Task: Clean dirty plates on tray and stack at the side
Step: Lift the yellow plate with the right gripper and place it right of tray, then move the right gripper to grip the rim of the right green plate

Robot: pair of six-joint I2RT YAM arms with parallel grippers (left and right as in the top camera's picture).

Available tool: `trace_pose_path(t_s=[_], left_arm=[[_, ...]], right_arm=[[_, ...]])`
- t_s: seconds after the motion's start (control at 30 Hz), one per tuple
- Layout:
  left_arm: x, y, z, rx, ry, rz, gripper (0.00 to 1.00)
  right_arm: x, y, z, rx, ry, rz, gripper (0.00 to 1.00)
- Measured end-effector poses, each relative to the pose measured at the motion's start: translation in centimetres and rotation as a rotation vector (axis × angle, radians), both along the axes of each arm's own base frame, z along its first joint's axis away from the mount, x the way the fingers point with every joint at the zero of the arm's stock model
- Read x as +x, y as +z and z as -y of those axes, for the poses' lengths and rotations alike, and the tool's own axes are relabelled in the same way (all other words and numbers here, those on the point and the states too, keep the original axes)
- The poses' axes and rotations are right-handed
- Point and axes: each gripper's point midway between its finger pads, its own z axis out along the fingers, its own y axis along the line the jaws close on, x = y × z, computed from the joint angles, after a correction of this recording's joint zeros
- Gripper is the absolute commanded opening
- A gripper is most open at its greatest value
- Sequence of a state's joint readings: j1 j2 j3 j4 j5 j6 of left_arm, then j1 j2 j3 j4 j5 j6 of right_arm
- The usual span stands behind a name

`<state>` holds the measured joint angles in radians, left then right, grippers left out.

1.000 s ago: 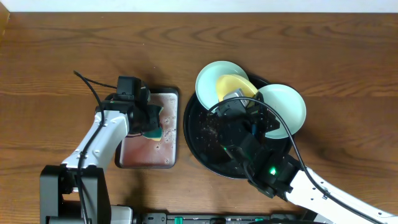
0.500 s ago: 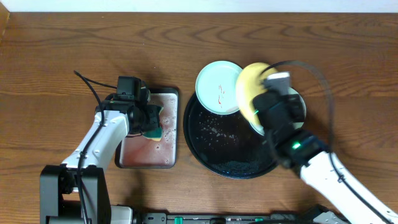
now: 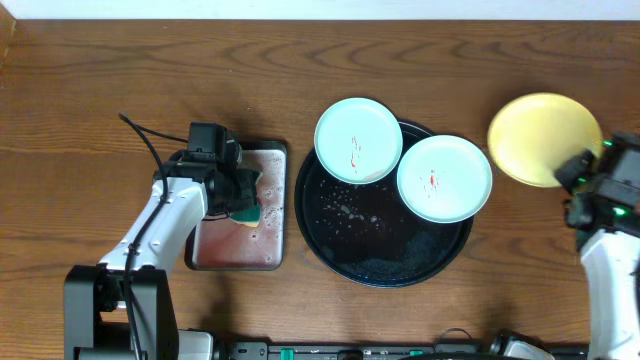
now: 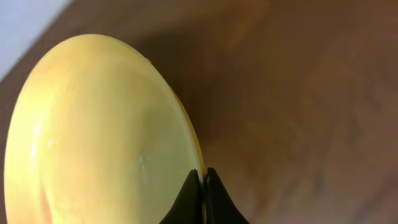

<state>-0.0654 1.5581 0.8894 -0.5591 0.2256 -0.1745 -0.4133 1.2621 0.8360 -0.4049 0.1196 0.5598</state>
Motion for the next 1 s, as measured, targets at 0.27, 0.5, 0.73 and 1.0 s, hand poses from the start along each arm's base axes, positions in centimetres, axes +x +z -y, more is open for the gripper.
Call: trace_pose_path(t_s=[0.27,0.5,0.73,1.0], left_arm=[[0.0,0.0,0.0,0.000,0.000,0.000,0.10],[0.0,0.0,0.0,0.000,0.000,0.000,0.10],[0.0,0.0,0.0,0.000,0.000,0.000,0.10],[0.0,0.0,0.0,0.000,0.000,0.000,0.10]], right_arm=[[-1.4,-5.9,1.7,0.145,-0.057,-0.135,0.01],[0.2,-6.7,1.1,0.168,0.029,-0.112,0.37],[3.5,-5.2,-4.3,0.237,0.405,0.012,0.51],[3.6,-5.9,-12.5,0.189,0.799,-0.067,0.50]])
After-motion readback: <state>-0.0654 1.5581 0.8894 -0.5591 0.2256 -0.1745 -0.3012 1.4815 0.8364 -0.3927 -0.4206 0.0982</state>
